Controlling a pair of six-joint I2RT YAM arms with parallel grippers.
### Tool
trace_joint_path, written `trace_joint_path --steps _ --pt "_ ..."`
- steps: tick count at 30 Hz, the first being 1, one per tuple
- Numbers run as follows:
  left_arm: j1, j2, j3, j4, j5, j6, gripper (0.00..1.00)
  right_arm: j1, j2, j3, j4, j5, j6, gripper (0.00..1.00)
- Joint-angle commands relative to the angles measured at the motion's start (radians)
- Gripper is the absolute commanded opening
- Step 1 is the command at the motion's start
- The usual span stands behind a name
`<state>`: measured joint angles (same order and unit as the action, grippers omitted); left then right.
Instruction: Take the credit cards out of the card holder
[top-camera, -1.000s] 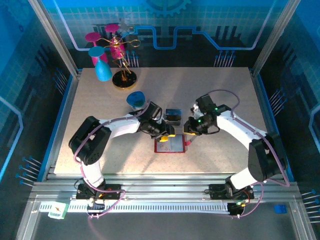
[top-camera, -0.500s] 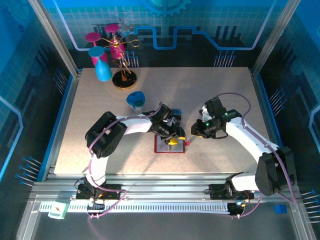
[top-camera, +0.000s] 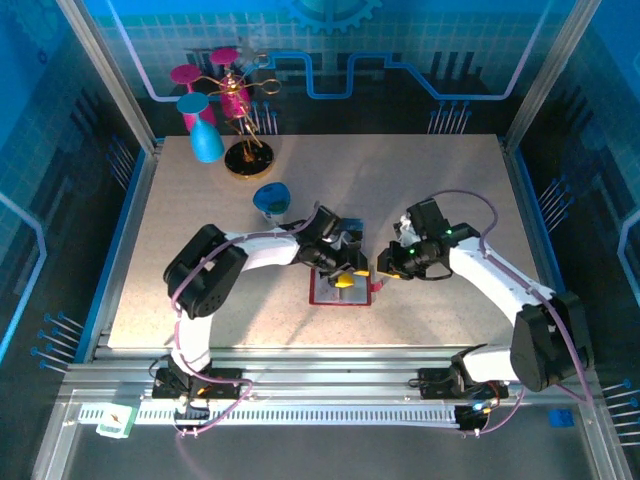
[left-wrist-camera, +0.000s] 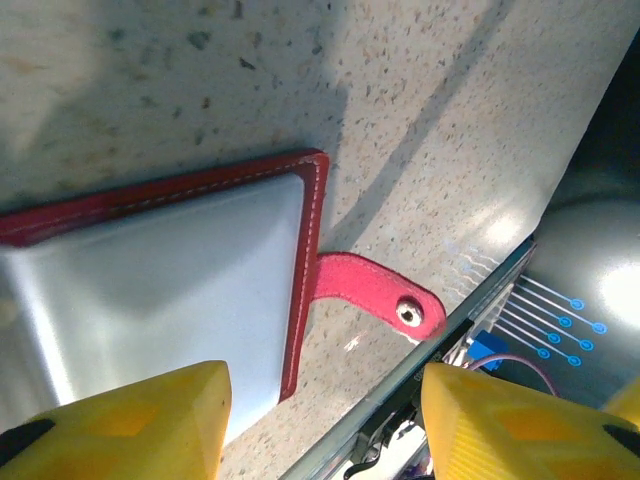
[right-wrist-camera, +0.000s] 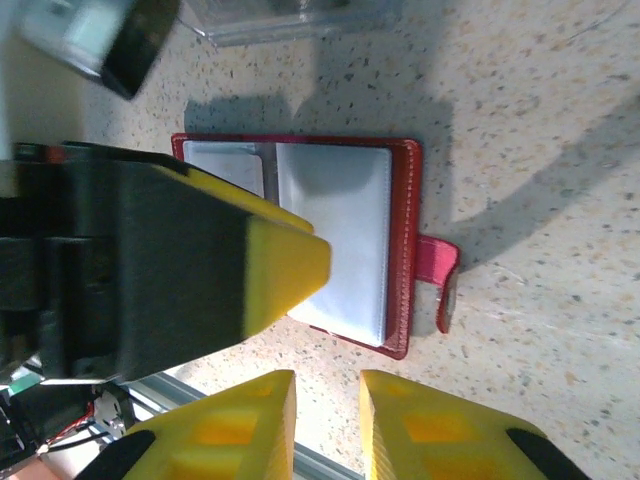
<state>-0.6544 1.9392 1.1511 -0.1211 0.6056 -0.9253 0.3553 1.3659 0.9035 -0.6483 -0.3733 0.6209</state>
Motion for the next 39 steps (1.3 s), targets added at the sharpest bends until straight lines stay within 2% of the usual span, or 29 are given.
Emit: trace_joint_path --steps 1,6,13,22,33,39 --pt "0.039 -0.093 -0.067 -0.003 -0.028 0.007 0.54 0.037 0.055 0.030 0.036 -0.038 0.022 0.23" --pt "0.083 -0.178 -0.173 -0.007 -0.056 0.011 0.51 0.096 0.155 0.084 0.066 -0.048 0.030 0.23" --pt "0.110 -0.227 -0.267 -0.016 -0.087 0.009 0.35 0.167 0.298 0.129 0.163 -0.097 0.073 0.19" --pt "0.118 -0.208 -0.277 -0.058 -0.112 0.046 0.16 0.194 0.403 0.109 0.294 -0.155 0.130 0.17" --pt "0.121 -0.185 -0.271 -0.087 -0.119 0.063 0.13 0.200 0.472 0.100 0.342 -0.184 0.143 0.18" --pt "0.121 -0.182 -0.275 -0.084 -0.117 0.063 0.13 0.203 0.491 0.096 0.330 -0.173 0.132 0.21"
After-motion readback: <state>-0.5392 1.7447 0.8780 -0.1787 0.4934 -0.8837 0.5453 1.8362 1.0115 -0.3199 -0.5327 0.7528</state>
